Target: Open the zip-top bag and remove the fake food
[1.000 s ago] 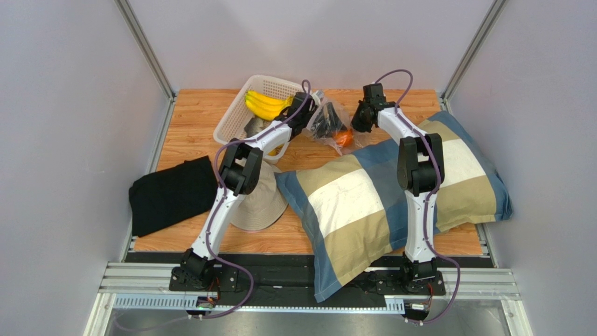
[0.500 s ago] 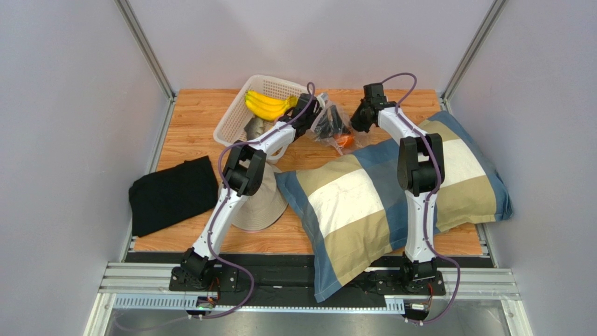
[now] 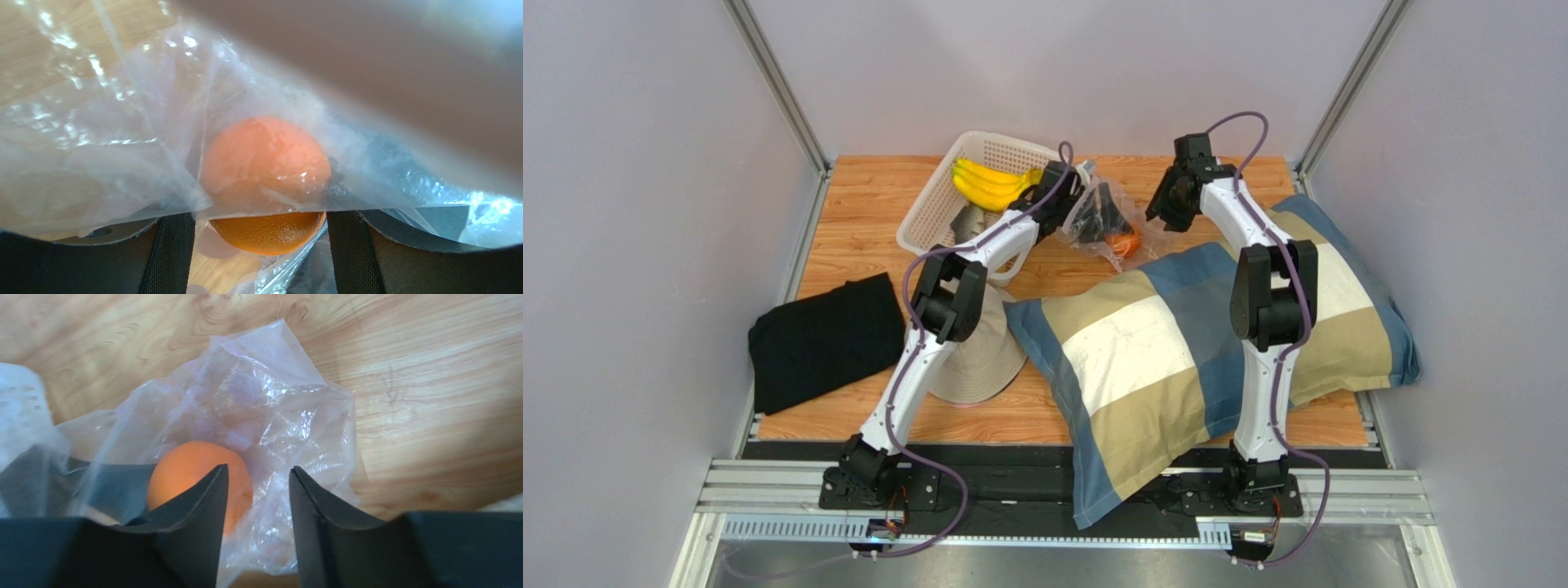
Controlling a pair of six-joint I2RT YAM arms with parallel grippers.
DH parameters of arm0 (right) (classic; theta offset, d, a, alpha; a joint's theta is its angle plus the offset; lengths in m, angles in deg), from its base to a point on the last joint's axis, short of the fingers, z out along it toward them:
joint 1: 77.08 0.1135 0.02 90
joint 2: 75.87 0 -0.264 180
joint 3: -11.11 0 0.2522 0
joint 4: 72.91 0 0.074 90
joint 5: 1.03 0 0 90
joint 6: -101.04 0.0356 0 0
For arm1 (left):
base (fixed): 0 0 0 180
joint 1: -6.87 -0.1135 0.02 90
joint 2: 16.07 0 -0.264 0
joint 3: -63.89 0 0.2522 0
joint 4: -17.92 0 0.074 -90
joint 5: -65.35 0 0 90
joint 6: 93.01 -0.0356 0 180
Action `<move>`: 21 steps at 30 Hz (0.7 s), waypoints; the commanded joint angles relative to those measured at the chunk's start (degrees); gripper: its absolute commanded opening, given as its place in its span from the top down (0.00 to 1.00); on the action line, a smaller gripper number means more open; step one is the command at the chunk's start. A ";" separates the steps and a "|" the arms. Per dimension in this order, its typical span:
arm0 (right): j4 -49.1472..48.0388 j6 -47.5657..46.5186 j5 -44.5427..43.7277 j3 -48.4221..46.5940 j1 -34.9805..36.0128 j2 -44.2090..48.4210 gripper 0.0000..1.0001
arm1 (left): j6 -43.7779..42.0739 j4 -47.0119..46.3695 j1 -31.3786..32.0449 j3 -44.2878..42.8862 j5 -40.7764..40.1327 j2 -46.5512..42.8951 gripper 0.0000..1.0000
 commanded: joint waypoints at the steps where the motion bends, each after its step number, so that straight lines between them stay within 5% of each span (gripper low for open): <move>1: 2.33 -3.54 -2.34 -2.23 -0.93 7.95 0.49 | -0.06 2.48 -1.89 1.11 0.15 -8.11 1.00; 8: 0.15 -2.41 2.75 5.06 -2.43 14.63 0.33 | 5.56 0.46 -3.21 4.37 2.88 -13.92 1.00; 15: -14.27 -4.69 19.44 16.74 -2.43 22.98 0.25 | 7.42 2.65 -3.30 3.58 1.92 -16.65 1.00; 21: -18.94 6.53 20.70 17.90 -2.69 25.53 0.16 | 9.18 4.41 -2.86 2.35 2.27 -17.09 1.00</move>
